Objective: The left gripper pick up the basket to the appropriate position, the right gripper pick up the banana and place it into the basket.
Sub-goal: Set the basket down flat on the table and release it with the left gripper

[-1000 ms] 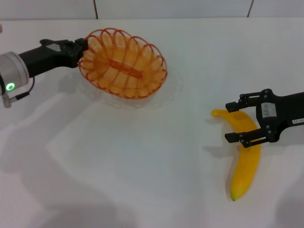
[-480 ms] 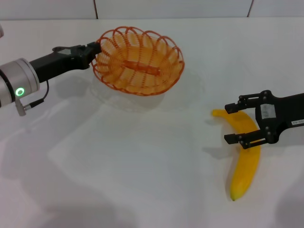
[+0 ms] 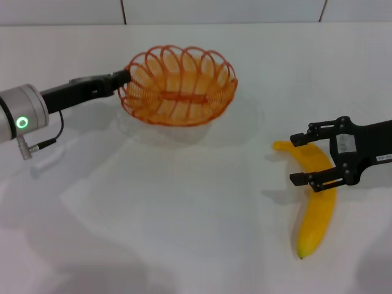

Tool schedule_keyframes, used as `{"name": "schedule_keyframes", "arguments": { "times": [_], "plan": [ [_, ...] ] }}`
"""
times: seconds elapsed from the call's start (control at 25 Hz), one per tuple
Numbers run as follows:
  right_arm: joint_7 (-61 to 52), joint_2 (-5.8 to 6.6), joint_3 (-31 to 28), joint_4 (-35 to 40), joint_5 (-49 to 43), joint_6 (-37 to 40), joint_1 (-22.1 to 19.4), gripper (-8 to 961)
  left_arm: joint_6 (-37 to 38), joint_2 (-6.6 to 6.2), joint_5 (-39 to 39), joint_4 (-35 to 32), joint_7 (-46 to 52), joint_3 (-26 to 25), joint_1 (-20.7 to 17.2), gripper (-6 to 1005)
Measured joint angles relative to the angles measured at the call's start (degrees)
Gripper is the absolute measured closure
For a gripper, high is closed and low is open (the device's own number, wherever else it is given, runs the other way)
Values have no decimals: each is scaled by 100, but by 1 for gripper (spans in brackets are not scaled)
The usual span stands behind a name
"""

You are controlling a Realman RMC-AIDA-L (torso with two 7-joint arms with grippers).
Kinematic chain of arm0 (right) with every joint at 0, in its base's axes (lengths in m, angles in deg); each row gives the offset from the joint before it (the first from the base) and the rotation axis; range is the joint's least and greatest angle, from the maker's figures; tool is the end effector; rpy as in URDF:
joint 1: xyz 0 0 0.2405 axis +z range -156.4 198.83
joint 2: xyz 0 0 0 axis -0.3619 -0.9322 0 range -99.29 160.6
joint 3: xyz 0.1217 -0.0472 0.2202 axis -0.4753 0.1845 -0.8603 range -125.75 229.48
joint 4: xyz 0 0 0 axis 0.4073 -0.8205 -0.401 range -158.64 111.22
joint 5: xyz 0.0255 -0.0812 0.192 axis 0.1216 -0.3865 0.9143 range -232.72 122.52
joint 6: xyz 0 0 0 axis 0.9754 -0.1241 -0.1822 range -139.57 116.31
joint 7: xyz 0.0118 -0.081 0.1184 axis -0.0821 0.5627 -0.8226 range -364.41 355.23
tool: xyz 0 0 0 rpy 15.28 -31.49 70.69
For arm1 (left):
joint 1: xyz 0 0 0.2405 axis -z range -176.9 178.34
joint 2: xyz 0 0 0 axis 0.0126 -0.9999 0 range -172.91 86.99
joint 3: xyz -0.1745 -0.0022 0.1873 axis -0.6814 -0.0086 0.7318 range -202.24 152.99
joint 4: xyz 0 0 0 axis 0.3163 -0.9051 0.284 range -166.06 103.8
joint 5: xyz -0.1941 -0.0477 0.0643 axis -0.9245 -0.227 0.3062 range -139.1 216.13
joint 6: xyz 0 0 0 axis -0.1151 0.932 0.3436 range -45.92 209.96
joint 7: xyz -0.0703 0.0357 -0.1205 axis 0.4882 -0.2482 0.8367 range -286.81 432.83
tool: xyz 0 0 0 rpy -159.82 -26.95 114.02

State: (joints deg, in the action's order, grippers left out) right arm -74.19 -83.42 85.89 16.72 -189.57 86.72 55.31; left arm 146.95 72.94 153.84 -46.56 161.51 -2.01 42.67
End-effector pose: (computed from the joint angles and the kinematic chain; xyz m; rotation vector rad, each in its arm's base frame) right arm 0.2833 0.3251 0.0344 -2.9674 0.2996 0.3021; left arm -0.2692 0.3978 -0.0175 -2.2599 -1.1794 -0.7957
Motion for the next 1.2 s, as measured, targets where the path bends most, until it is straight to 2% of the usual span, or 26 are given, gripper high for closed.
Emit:
{"name": "schedule_keyframes", "arguments": {
  "times": [0.36, 1.2],
  "plan": [
    [-25, -4, 129, -6, 0, -6, 37, 137, -209, 25, 944, -343, 767, 6, 180, 954],
    [-44, -10, 139, -26, 0, -18, 89, 137, -227, 29, 1123, -365, 1132, 57, 221, 953]
  ]
}}
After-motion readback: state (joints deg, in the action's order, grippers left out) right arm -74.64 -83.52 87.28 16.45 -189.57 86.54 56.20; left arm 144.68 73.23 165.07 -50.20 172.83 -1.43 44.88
